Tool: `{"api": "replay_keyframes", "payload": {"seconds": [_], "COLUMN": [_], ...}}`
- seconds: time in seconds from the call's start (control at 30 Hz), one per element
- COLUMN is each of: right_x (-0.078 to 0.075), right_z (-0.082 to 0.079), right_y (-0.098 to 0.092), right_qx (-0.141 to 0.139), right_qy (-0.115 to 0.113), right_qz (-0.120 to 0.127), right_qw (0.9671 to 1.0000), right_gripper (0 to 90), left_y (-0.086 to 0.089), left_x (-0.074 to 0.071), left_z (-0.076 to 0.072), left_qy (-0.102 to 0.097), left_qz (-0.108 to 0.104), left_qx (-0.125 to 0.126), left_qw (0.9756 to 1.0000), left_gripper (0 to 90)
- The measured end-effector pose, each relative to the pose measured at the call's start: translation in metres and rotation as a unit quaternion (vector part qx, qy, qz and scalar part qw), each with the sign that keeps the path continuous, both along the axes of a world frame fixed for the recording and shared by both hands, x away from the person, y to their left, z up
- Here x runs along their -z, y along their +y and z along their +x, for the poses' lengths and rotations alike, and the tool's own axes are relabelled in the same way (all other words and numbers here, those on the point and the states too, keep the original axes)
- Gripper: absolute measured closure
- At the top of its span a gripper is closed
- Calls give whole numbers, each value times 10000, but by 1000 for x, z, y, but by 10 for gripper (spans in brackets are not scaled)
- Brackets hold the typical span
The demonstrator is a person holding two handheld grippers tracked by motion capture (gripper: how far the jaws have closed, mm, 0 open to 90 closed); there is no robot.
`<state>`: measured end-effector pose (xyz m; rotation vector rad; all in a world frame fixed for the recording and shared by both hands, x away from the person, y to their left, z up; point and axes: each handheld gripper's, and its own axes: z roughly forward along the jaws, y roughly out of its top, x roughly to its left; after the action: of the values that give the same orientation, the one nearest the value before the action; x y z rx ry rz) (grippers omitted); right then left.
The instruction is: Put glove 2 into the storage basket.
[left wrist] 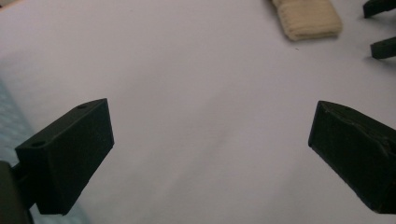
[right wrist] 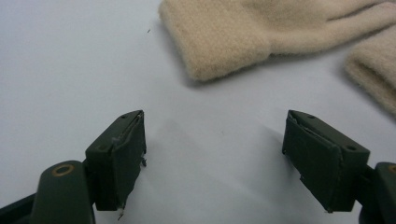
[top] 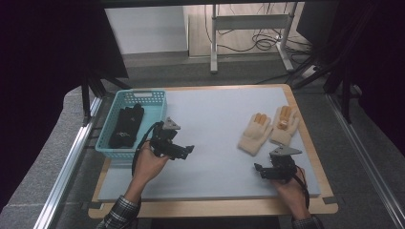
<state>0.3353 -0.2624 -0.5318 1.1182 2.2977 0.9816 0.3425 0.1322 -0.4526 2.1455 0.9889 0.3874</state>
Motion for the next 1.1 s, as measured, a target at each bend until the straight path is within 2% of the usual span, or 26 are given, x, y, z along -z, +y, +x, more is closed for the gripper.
{"api": "replay_keyframes", "payload": {"seconds": [0.17,0.3,0.43,0.6,0.87,0.93,1.1], "right_x": [0,0,0,0,0,0,0], "right_z": [0,0,0,0,0,0,0], "right_y": [0,0,0,0,0,0,0], "right_qx": [15,31,47,56,54,54,58], "right_qy": [-1,-9,-10,-1,7,10,15], "right_qz": [-4,-18,-18,-15,-11,-9,-7], "right_qw": [10000,10000,10000,10000,10000,10000,10000], "right_gripper": [206,199,193,192,192,191,192], "left_y": [-12,-17,-19,-16,-8,-5,-5], "left_x": [17,34,57,78,93,96,97], "left_z": [-10,-16,-23,-29,-36,-35,-37], "left_qy": [-9,44,126,149,154,235,191], "left_qz": [-16,-42,-28,130,295,95,86], "left_qx": [150,173,106,-54,-286,-324,-408], "left_qw": [9999,9998,9999,9998,9990,9992,9989], "left_gripper": [5,5,5,5,5,0,17]}}
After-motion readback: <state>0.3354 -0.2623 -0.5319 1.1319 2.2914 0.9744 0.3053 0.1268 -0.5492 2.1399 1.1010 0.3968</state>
